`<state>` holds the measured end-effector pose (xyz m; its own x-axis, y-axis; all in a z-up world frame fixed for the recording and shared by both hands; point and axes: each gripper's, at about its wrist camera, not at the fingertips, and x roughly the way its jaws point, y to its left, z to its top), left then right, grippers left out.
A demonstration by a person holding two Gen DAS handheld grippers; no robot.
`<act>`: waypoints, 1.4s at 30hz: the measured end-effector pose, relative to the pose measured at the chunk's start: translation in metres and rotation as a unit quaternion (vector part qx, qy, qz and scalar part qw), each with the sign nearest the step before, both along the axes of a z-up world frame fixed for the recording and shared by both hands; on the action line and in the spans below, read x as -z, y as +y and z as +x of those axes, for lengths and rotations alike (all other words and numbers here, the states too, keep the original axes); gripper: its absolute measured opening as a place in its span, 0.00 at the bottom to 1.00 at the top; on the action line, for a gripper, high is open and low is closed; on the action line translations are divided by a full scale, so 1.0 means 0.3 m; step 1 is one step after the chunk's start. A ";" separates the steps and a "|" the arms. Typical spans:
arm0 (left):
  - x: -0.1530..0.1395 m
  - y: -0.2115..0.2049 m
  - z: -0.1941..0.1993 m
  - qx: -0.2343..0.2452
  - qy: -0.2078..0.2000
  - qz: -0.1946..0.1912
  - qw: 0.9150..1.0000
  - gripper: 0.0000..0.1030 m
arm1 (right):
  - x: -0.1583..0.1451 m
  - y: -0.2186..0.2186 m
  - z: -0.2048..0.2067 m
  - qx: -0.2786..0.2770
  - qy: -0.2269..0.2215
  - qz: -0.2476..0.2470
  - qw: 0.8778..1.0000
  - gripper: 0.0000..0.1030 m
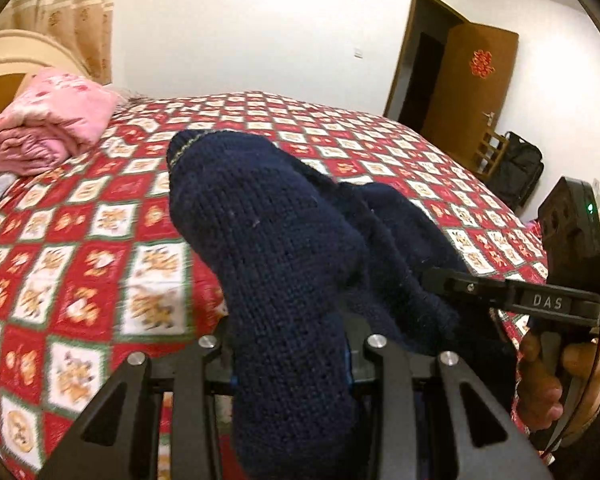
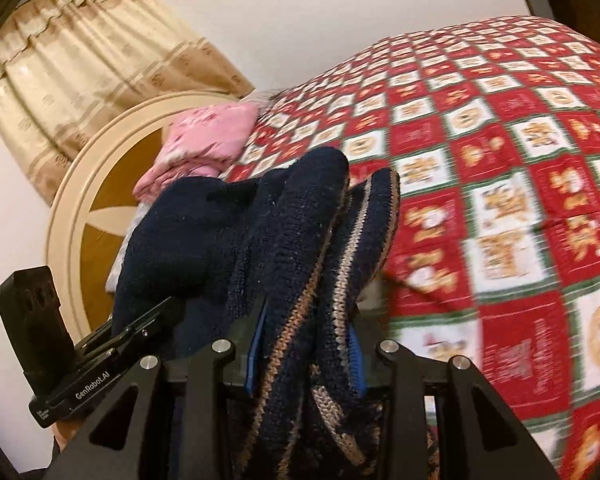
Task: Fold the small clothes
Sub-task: 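Close the left tool on the bundle while the right tool keeps gripping the striped edge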
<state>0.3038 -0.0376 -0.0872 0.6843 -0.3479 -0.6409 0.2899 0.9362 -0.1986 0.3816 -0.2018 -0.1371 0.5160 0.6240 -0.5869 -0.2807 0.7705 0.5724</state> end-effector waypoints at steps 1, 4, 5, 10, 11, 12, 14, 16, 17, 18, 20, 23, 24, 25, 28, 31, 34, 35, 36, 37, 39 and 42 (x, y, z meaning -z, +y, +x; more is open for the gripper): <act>-0.002 0.017 -0.008 -0.004 -0.001 0.001 1.000 0.35 | -0.001 0.030 -0.008 -0.006 0.000 0.001 1.000 0.34; -0.005 0.083 -0.038 -0.017 -0.003 0.001 1.000 0.35 | -0.007 0.107 -0.024 -0.020 0.000 0.002 1.000 0.34; -0.004 0.100 -0.049 -0.021 -0.004 0.000 1.000 0.35 | -0.009 0.127 -0.029 -0.025 -0.001 0.001 1.000 0.34; 0.008 0.192 -0.098 -0.045 -0.002 -0.005 0.999 0.35 | -0.019 0.245 -0.059 -0.050 -0.003 -0.005 0.999 0.34; 0.009 0.210 -0.105 -0.049 -0.003 -0.006 0.999 0.35 | -0.020 0.267 -0.064 -0.055 -0.004 -0.007 0.998 0.34; 0.010 0.226 -0.114 -0.054 -0.003 -0.007 0.999 0.35 | -0.020 0.283 -0.066 -0.060 -0.004 -0.007 0.998 0.34; 0.009 0.261 -0.129 -0.065 -0.004 -0.008 0.998 0.35 | -0.024 0.329 -0.072 -0.070 -0.007 -0.009 0.997 0.34; 0.008 0.304 -0.145 -0.074 -0.007 -0.007 0.997 0.35 | -0.027 0.372 -0.072 -0.079 -0.007 -0.009 0.997 0.34; 0.007 0.319 -0.150 -0.078 -0.007 -0.007 0.997 0.35 | -0.028 0.397 -0.073 -0.084 -0.008 -0.009 0.996 0.34; 0.006 0.339 -0.156 -0.084 -0.008 -0.007 0.996 0.35 | -0.030 0.418 -0.074 -0.090 -0.008 -0.009 0.996 0.34; 0.006 0.370 -0.160 -0.092 -0.008 -0.006 0.996 0.35 | -0.030 0.458 -0.078 -0.099 -0.009 -0.008 0.995 0.34; 0.008 0.424 -0.176 -0.105 -0.008 -0.005 0.994 0.35 | -0.030 0.514 -0.076 -0.111 -0.008 -0.006 0.994 0.34; 0.009 0.437 -0.179 -0.108 -0.008 -0.004 0.994 0.35 | -0.029 0.535 -0.073 -0.116 -0.007 -0.005 0.993 0.34; 0.013 0.459 -0.180 -0.114 -0.006 -0.005 0.993 0.35 | -0.027 0.562 -0.069 -0.121 -0.005 -0.006 0.993 0.34; 0.027 0.508 -0.181 -0.127 -0.001 -0.005 0.992 0.35 | -0.023 0.621 -0.064 -0.135 -0.003 -0.005 0.991 0.34; 0.042 0.556 -0.185 -0.140 0.005 -0.004 0.990 0.35 | -0.014 0.677 -0.064 -0.147 0.000 -0.004 0.989 0.34; 0.057 0.595 -0.184 -0.148 0.009 -0.003 0.989 0.35 | 0.002 0.728 -0.057 -0.156 0.005 -0.004 0.988 0.34; 0.063 0.606 -0.183 -0.151 0.011 -0.003 0.989 0.35 | 0.008 0.746 -0.054 -0.158 0.007 -0.005 0.987 0.34; 0.073 0.621 -0.179 -0.154 0.015 -0.003 0.988 0.35 | 0.015 0.763 -0.049 -0.160 0.010 -0.006 0.987 0.34; 0.082 0.635 -0.178 -0.156 0.018 -0.004 0.988 0.35 | 0.022 0.782 -0.044 -0.162 0.013 -0.007 0.987 0.34; 0.101 0.653 -0.173 -0.159 0.024 -0.005 0.987 0.35 | 0.037 0.809 -0.037 -0.166 0.016 -0.011 0.986 0.34; 0.133 0.681 -0.160 -0.162 0.037 -0.008 0.986 0.35 | 0.063 0.840 -0.024 -0.166 0.022 -0.014 0.986 0.34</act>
